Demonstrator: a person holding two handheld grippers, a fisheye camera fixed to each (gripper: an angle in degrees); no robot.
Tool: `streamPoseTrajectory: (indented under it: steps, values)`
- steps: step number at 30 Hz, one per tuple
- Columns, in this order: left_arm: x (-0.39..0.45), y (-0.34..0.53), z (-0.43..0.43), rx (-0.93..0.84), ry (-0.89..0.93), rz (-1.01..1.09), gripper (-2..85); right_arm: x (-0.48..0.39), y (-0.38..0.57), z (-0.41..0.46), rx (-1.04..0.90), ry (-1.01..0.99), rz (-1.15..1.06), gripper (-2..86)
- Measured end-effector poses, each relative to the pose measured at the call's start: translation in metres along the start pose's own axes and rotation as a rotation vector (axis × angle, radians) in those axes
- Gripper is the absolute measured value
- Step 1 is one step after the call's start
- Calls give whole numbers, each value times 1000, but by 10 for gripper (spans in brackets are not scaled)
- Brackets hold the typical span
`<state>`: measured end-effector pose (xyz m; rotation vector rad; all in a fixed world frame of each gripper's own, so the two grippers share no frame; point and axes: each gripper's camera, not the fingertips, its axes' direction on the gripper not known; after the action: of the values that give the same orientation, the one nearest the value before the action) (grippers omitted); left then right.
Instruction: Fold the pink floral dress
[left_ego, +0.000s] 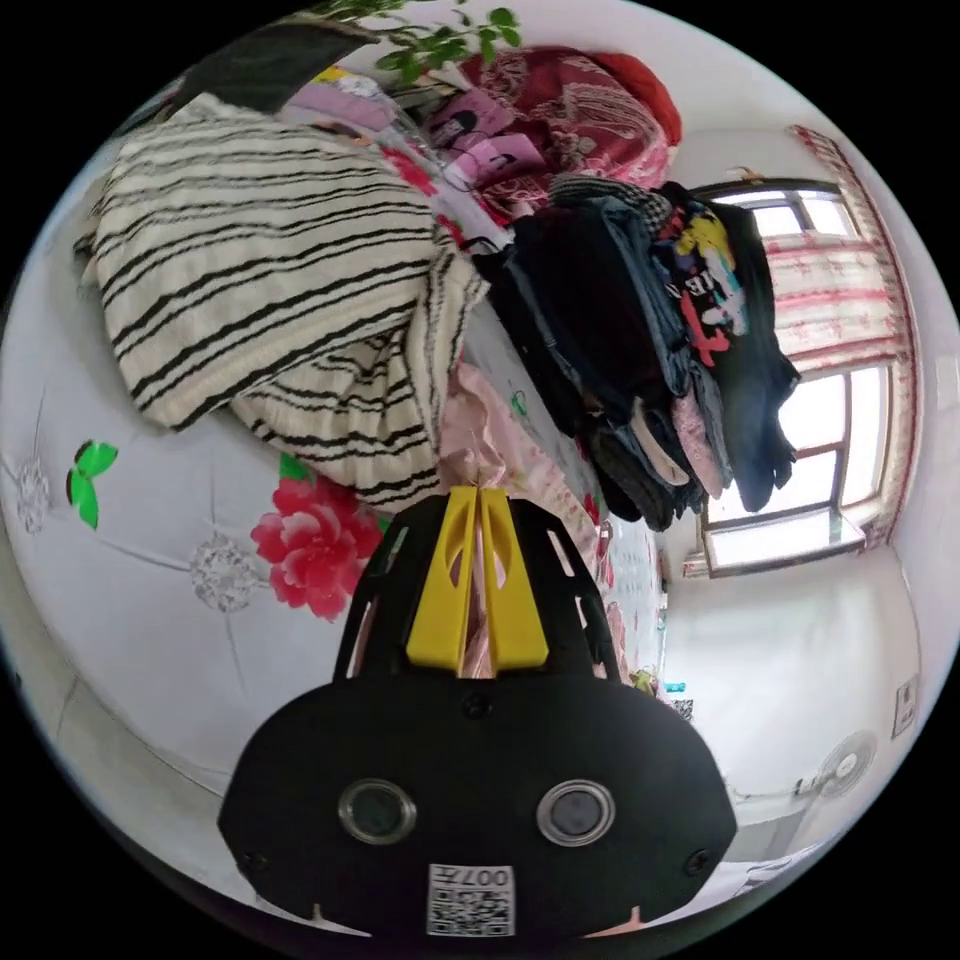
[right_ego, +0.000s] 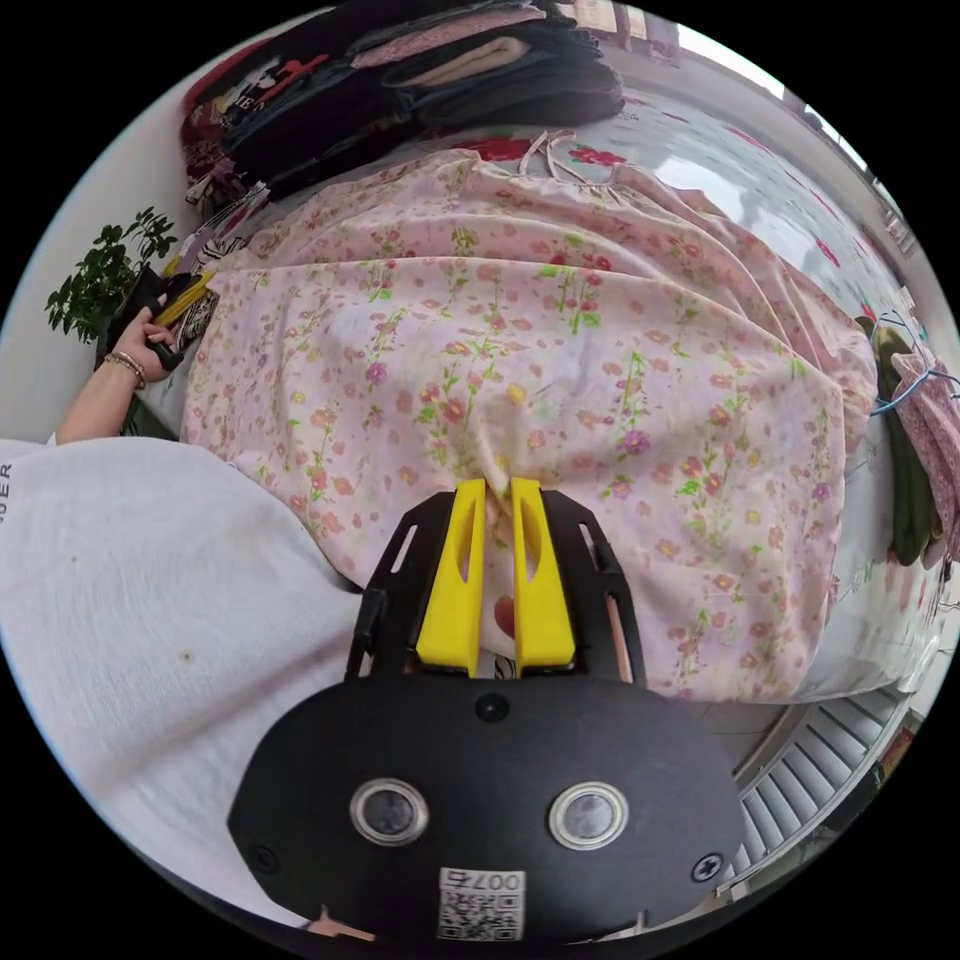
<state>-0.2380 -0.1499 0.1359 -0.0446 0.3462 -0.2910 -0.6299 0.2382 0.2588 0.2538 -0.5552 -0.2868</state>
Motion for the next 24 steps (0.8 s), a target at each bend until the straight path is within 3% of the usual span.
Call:
streamPoseTrajectory:
  steps: [3, 6, 9, 10, 12, 14, 17, 20, 24]
  values:
    - [-29, 16, -1, 27, 40, -128, -10, 7, 6, -1, 8, -13, 19, 48]
    - [-20, 25, 3, 29, 50, -55, -10, 10, 9, -2, -3, 0, 9, 51]
    - [42, 33, 12, -17, 54, 300, -10, 16, 7, -4, -40, -3, 17, 54]
    - [80, 46, 21, -72, 37, 519, -10, 20, 6, -5, -61, -17, 24, 56]
    - [133, 82, 44, -212, -25, 861, -10, 25, 3, -8, -94, -55, 30, 58]
    - [167, 144, 88, -481, -44, 1235, -10, 31, 2, -21, -47, -111, 47, 60]
    - [166, 209, 131, -661, -181, 1449, -10, 32, -12, -54, 87, -241, 23, 65]
    - [161, 242, 150, -678, -279, 1493, -10, 19, -43, -78, 151, -303, -74, 72]
    - [157, 251, 156, -676, -224, 1434, -10, -12, -95, -82, 138, -317, -227, 84]
